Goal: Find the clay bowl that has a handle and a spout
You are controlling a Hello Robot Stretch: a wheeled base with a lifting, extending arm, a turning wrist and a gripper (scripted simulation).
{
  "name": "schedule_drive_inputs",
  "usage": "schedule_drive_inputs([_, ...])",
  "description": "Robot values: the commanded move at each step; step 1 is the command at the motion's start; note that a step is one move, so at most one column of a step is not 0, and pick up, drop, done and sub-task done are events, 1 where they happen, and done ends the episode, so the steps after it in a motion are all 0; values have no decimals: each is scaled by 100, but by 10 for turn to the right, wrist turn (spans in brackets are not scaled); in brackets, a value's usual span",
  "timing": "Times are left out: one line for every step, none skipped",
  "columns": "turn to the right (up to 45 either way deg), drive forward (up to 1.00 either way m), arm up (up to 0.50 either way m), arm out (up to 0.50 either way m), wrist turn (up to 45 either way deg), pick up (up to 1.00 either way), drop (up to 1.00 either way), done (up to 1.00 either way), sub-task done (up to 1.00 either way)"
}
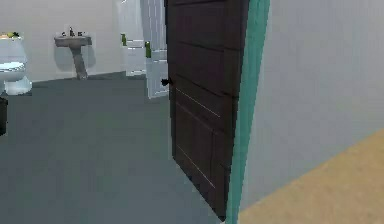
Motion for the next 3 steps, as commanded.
schedule_drive_inputs([-210,0,0,0,0,0,0,0,0])
schedule_drive_inputs([0,100,0,0,0,0,0,0,0])
schedule_drive_inputs([-30,0,0,0,0,0,0,0,0])
